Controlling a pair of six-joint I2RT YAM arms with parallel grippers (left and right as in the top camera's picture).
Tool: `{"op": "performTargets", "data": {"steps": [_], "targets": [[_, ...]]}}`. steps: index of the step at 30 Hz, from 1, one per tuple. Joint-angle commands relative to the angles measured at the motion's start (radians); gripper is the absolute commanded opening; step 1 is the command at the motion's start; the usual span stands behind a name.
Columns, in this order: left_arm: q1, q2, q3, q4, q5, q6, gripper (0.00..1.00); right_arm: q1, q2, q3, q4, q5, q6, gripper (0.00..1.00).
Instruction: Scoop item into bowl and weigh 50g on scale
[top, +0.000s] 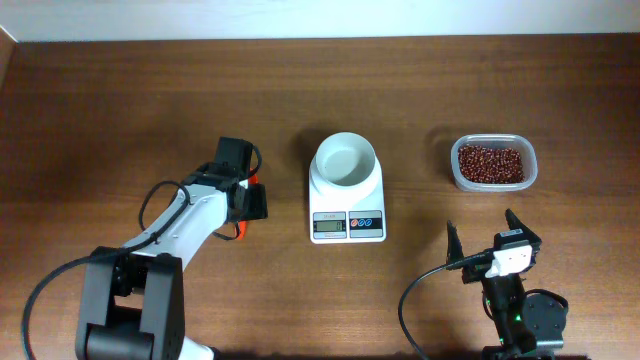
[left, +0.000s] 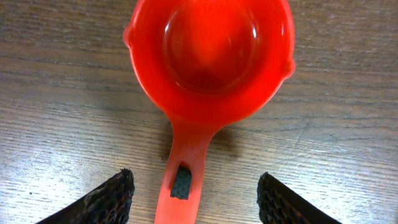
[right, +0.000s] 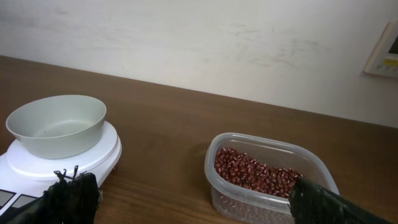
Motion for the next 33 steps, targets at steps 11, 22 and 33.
{"op": "performTargets", "data": {"steps": [11, 22, 33], "targets": [[-0.002, 0.009, 0.003, 0.059, -0.016, 0.008, 0.66, 0.004, -0.006, -0.005, -0.005, 0.005, -0.001, 0.99], [-0.002, 0.010, 0.003, 0.100, -0.016, 0.008, 0.63, 0.004, -0.006, -0.005, -0.005, 0.005, -0.001, 0.99], [-0.002, 0.010, 0.003, 0.050, -0.027, 0.008, 0.45, 0.004, -0.006, -0.005, -0.005, 0.005, -0.001, 0.99]]}}
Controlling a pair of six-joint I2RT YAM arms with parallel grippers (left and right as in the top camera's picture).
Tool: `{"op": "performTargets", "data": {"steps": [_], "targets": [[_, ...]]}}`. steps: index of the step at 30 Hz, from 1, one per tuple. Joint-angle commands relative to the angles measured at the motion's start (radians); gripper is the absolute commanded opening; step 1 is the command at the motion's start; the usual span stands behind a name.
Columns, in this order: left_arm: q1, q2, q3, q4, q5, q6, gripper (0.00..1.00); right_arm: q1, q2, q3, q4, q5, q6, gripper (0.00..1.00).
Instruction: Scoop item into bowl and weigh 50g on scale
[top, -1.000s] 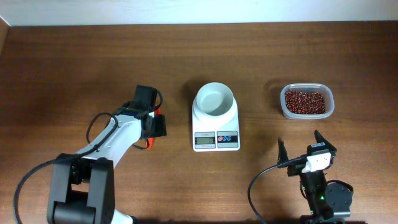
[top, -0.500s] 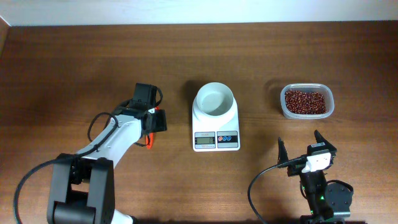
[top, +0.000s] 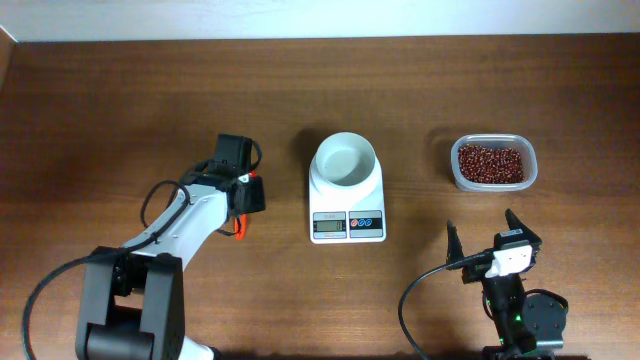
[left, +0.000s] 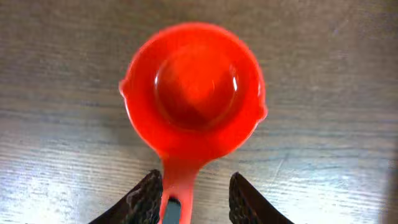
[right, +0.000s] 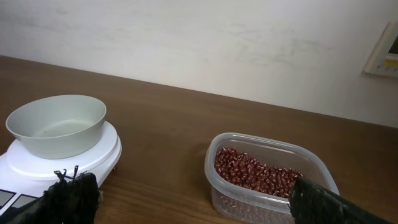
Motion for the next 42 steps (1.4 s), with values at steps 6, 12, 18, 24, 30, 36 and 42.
{"op": "performTargets", "data": {"steps": [6, 12, 18, 24, 30, 36, 42], "targets": [[-0.002, 0.050, 0.003, -0.004, -0.067, -0.003, 0.57, 0.004, -0.006, -0.005, -0.005, 0.005, -0.001, 0.99], [-0.002, 0.067, 0.003, 0.016, -0.048, -0.002, 0.34, 0.004, -0.006, -0.005, -0.005, 0.005, -0.001, 0.99], [-0.001, 0.052, 0.023, -0.015, -0.017, -0.002, 0.14, 0.004, -0.006, -0.005, -0.005, 0.005, -0.001, 0.99], [-0.001, 0.006, 0.039, -0.049, 0.022, -0.029, 0.12, 0.004, -0.006, -0.005, -0.005, 0.005, -0.001, 0.99], [-0.002, 0.007, 0.040, -0.099, 0.020, -0.092, 0.24, 0.004, -0.006, -0.005, -0.005, 0.005, -0.001, 0.99], [-0.002, 0.007, 0.036, -0.099, 0.020, -0.092, 0.37, 0.004, -0.006, -0.005, -0.005, 0.005, -0.001, 0.99], [-0.001, 0.006, 0.056, -0.081, 0.019, -0.023, 0.19, 0.004, -0.006, -0.005, -0.005, 0.005, -0.001, 0.99]]}}
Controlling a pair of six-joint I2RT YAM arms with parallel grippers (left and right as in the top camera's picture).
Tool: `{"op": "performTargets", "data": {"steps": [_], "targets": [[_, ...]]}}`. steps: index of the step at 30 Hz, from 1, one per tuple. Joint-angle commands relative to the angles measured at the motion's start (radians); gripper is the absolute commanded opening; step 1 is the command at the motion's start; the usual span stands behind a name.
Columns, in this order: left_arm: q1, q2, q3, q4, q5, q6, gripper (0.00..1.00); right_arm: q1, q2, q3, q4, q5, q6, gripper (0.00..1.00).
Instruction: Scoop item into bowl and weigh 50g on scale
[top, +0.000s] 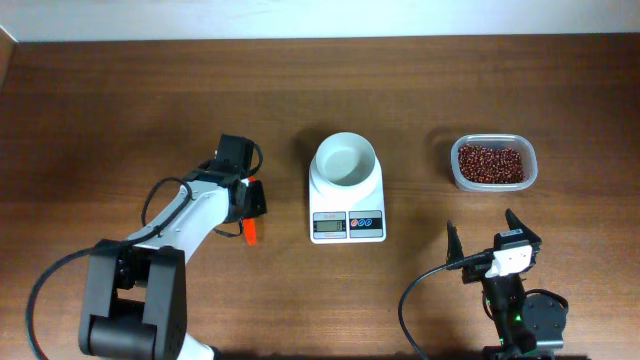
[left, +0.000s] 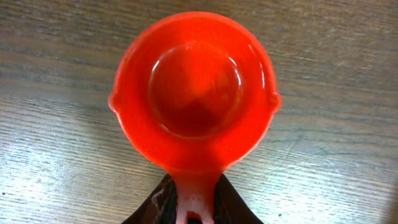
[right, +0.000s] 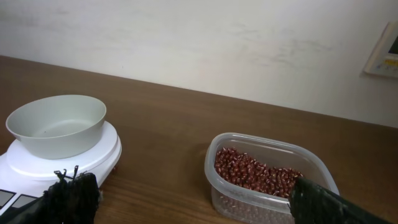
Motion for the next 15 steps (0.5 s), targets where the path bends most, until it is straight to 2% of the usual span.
{"op": "performTargets", "data": {"steps": [1, 9, 15], "targets": [[-0.001, -0.023, 0.043, -0.003, -0.008, 0.054, 0.19, 0.004, -0.006, -0.005, -0.005, 0.005, -0.001, 0.99], [-0.001, -0.023, 0.049, -0.009, -0.008, 0.053, 0.26, 0.004, -0.006, -0.005, -0.005, 0.005, -0.001, 0.99], [-0.002, -0.023, 0.049, -0.025, -0.008, 0.053, 0.25, 0.004, -0.006, -0.005, -0.005, 0.005, -0.001, 0.99]]}}
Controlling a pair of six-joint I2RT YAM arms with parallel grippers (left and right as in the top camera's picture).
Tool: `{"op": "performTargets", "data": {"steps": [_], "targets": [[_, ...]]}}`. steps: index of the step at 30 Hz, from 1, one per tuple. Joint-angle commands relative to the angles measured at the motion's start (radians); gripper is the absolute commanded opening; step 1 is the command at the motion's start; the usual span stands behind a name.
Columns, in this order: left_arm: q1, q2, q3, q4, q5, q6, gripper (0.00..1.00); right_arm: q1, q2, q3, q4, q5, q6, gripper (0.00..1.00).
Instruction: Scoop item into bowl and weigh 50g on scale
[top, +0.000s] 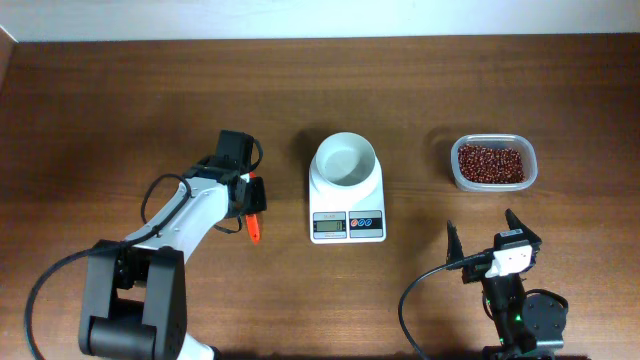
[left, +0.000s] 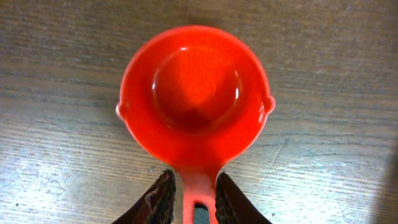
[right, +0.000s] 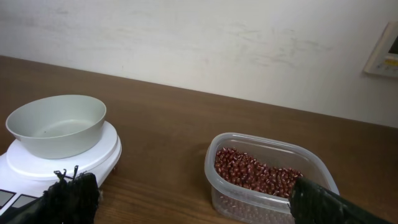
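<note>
My left gripper (left: 191, 198) is shut on the handle of a red scoop (left: 194, 98), whose empty round cup faces up over the wooden table (top: 120, 100). In the overhead view the scoop (top: 254, 227) shows as a red sliver under the left gripper (top: 248, 195), left of the scale. A pale bowl (top: 346, 159) sits on the white scale (top: 347, 222); it is empty in the right wrist view, bowl (right: 57, 124). A clear tub of red beans (top: 492, 163) stands at the right, tub (right: 267, 176). My right gripper (right: 189, 199) is open, near the front right.
The scale's display and buttons (top: 347, 224) face the front edge. A pale wall (right: 199, 43) runs behind the table's far edge. My right arm's base and cable (top: 510, 310) sit at the front right corner.
The left gripper has shifted slightly with the scoop held in it; the scoop's cup sits a little lower and smaller in the left wrist view. The right arm has not moved.
First my left gripper was open astride the scoop's handle on the table. Then its fingers had narrowed around the handle. Then they were shut on it, and now the scoop sits slightly shifted in the grip. The right gripper stayed open and still throughout.
</note>
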Motion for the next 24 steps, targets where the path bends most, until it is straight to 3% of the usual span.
{"op": "performTargets", "data": {"steps": [1, 9, 12, 24], "targets": [[-0.002, -0.023, 0.020, -0.006, -0.008, 0.012, 0.26, 0.004, -0.006, -0.005, -0.005, 0.005, -0.001, 0.99], [-0.002, -0.023, 0.020, -0.005, -0.008, 0.012, 0.33, 0.004, -0.006, -0.005, -0.005, 0.005, -0.001, 0.99], [-0.001, -0.023, 0.020, -0.004, -0.013, 0.012, 0.27, 0.004, -0.006, -0.005, -0.005, 0.005, -0.001, 0.99], [-0.002, -0.023, 0.020, -0.005, -0.019, 0.012, 0.33, 0.004, -0.006, -0.005, -0.005, 0.005, -0.001, 0.99]]}}
